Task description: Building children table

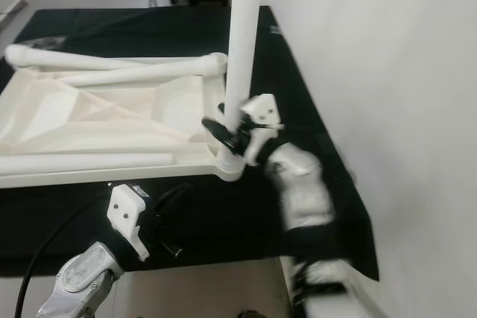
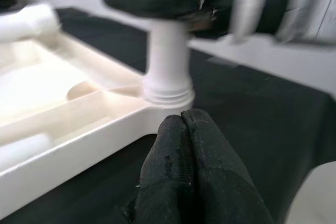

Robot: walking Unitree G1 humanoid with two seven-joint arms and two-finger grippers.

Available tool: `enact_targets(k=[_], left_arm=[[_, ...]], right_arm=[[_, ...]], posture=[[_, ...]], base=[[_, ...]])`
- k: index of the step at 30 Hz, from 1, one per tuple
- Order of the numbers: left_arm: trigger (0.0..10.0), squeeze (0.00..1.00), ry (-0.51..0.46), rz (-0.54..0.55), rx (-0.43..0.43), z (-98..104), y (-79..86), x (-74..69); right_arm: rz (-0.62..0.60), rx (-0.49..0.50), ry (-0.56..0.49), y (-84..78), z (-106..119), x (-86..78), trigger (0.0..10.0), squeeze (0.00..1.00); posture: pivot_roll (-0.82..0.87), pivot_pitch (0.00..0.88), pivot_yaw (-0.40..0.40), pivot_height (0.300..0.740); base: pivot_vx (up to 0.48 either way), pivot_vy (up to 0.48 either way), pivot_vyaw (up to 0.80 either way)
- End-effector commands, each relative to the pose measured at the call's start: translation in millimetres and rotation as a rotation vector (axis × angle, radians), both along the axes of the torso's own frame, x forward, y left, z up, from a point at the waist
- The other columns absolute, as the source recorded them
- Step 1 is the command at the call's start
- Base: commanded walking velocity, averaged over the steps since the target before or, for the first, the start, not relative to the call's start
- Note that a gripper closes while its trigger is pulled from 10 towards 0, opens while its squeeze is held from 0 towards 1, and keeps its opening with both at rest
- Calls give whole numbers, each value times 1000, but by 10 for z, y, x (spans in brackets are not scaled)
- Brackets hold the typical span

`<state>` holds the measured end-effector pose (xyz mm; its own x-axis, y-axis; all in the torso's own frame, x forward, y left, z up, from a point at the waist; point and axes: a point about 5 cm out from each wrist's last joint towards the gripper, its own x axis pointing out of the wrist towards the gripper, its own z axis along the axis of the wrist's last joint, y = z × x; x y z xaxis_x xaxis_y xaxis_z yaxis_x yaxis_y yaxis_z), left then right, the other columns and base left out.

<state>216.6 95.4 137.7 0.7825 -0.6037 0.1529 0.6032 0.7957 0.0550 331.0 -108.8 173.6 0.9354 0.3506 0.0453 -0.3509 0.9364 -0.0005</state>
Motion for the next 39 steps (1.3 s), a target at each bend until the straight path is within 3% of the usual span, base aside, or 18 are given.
enact_targets(k=[1, 2, 4, 7, 9, 10, 12, 13, 14, 18, 20, 21, 26, 31, 32, 33, 34, 39], left_arm=[[10000, 0, 32, 6, 6, -63, 47, -18], [10000, 0, 34, 6, 7, -72, 49, -16], [10000, 0, 36, 6, 7, -79, 51, -16], [10000, 0, 40, 8, 8, -93, 39, -4], [10000, 0, 41, 8, 8, -95, 37, -3], [10000, 0, 39, 11, 9, -95, 38, -3], [10000, 0, 39, 11, 9, -95, 38, -3], [10000, 0, 38, 13, 9, -97, 37, -4], [10000, 0, 38, 14, 10, -99, 37, -5], [10000, 0, 39, 10, 9, -102, 27, 0], [10000, 0, 39, 9, 9, -103, 24, 3], [10000, 0, 39, 9, 8, -101, 20, 6], [10000, 0, 34, 12, 6, -86, 9, 10], [10000, 0, 32, 11, 4, -71, 1, 13], [10000, 0, 31, 11, 3, -68, -2, 14], [10000, 0, 31, 11, 3, -66, -4, 14], [10000, 0, 31, 10, 2, -64, -7, 15], [10000, 0, 31, 9, -1, -61, -14, 11]], right_arm=[[-81, -28, 173, -5, -352, -209, 0, 0], [29, -85, 124, 157, -315, -271, 0, 0], [105, -135, 83, 258, -290, -302, 0, 0], [58, -95, 97, 162, -301, -119, 0, 0], [59, -93, 103, 150, -309, -92, 0, 0], [52, -102, 112, 148, -312, -77, 2784, 0], [52, -102, 112, 148, -312, -77, 2784, 0], [100, -76, 117, 162, -297, -53, 10000, 0], [167, -58, 110, 197, -250, -48, 10000, 1000], [405, -56, 66, 177, -117, -3, 10000, 1000], [433, -55, 54, 141, -90, 33, 10000, 1000], [474, -59, 38, 98, -55, 81, 10000, 0], [608, -215, 56, -114, -65, 253, 10000, 0], [754, -132, 104, -133, 29, 320, 10000, 0], [749, -114, 108, -140, 55, 353, 2118, 0], [743, -104, 109, -145, 72, 373, 2118, 0], [736, -90, 112, -152, 88, 394, 0, 0], [713, -43, 124, -229, 96, 443, 0, 0]], posture=[[43, 125, -29, 740], [35, 116, -19, 740], [35, 116, -19, 740], [51, 100, -32, 740], [51, 100, -32, 740], [56, 97, -34, 740], [56, 97, -34, 740], [64, 90, -36, 740], [69, 90, -33, 740], [75, 87, -34, 740], [75, 87, -35, 740], [77, 88, -39, 740], [83, 90, -48, 740], [94, 90, -59, 740], [98, 90, -64, 740], [98, 90, -64, 740], [101, 91, -67, 740], [104, 95, -71, 740]], base=[[0, 0, 0], [0, 0, 0], [0, 0, 0], [0, 0, 0], [0, 0, 0], [0, 0, 0], [0, 0, 0], [0, 0, 0], [0, 0, 0], [0, 0, 0], [0, 0, 0], [0, 0, 0], [0, 0, 0], [0, 0, 0], [0, 0, 0], [0, 0, 0], [0, 0, 0], [0, 0, 0]])
